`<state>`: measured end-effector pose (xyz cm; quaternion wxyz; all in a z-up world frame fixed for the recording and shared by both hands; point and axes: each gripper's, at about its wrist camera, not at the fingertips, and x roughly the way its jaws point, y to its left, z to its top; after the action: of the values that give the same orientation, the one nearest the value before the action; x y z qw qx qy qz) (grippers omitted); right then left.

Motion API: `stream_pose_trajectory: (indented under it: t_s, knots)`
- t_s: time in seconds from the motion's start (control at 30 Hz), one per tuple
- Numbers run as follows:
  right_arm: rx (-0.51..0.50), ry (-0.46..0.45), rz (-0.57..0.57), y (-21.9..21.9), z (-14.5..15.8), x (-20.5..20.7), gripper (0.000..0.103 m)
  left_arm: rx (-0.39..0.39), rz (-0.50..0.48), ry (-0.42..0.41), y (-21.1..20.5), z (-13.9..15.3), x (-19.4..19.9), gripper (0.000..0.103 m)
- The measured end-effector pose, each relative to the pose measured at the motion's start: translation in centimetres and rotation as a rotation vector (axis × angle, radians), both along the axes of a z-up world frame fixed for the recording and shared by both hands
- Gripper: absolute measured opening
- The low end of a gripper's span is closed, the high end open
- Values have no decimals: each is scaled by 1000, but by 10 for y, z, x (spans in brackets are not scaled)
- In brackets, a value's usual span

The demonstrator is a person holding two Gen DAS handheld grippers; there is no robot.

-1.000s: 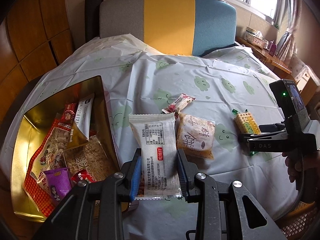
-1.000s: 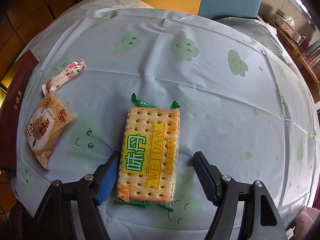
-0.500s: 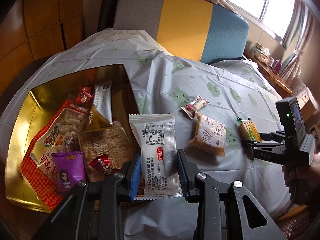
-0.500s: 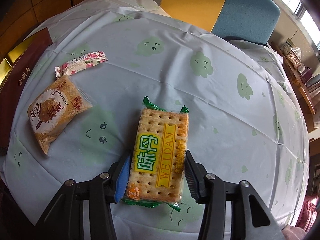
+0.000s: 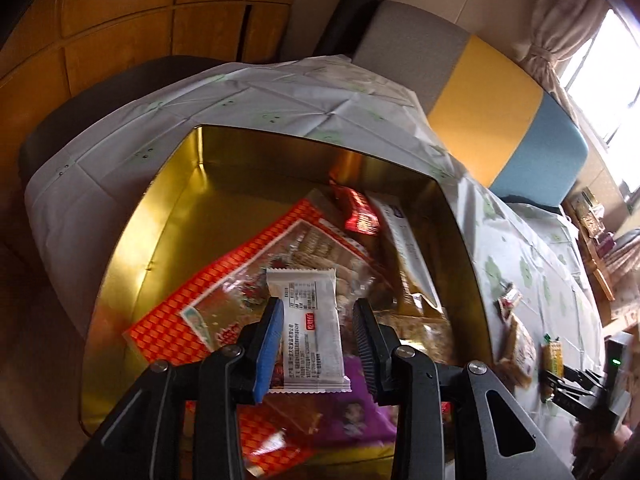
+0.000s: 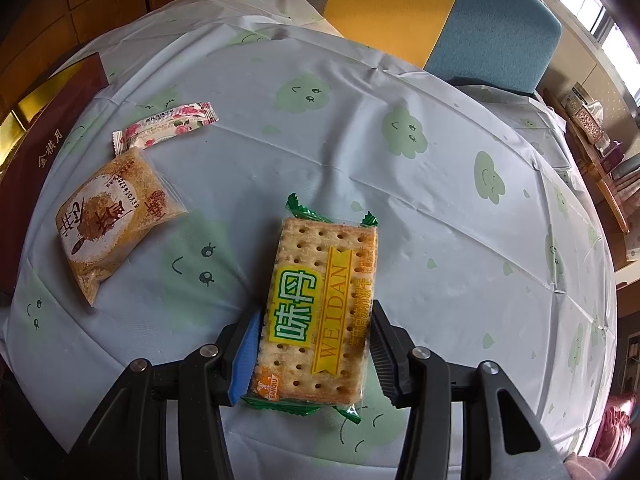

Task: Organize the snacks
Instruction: 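Carry the white sachet into the gold tin and release it while the right gripper grasps the WEIDAN pack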

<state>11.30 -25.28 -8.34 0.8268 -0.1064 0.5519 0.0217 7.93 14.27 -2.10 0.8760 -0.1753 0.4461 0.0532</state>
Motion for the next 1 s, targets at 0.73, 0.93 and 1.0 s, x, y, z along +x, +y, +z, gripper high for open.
stream_pose_trajectory:
  t_s: [0.73,0.93,1.0]
  knots:
    - [-9,-6,-2,2,3,-4,51,199,-50,59,-3,-23,5,38]
    - [-17,-11,6,3,4,-5,50,218,27,99,9,-35,24,31]
    - [-26,-15,12,5,4,-6,50,211,49,104,14,-35,27,31]
